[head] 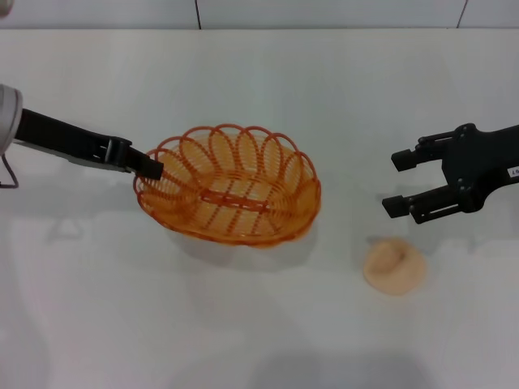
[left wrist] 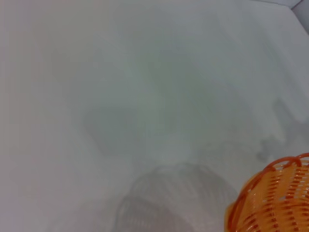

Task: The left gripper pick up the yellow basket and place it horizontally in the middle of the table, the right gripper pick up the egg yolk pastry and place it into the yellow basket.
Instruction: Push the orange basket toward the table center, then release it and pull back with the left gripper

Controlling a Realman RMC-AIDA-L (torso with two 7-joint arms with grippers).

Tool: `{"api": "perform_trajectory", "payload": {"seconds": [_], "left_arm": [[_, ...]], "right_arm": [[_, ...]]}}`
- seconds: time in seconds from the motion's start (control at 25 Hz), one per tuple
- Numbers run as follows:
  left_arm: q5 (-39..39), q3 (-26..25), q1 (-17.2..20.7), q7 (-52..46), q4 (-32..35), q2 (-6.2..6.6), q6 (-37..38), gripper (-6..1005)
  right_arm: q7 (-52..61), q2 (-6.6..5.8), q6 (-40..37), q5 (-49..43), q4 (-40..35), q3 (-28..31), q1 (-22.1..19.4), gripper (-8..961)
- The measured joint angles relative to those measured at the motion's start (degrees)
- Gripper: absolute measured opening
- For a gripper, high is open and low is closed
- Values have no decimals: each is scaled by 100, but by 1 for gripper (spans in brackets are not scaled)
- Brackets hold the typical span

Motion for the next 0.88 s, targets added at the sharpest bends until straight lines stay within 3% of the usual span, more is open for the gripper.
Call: {"api": "perform_trajectory", "payload": {"seconds": [0.48,0.88], "left_arm": [[60,1,33,-293,-345,-139,-25,70],[580,7,-61,-489,-407,-58,-317,68]], "right_arm": [[60,3,-16,0,6,-65,9,780],[60,0,-11,0,50,-115,9,780]]}}
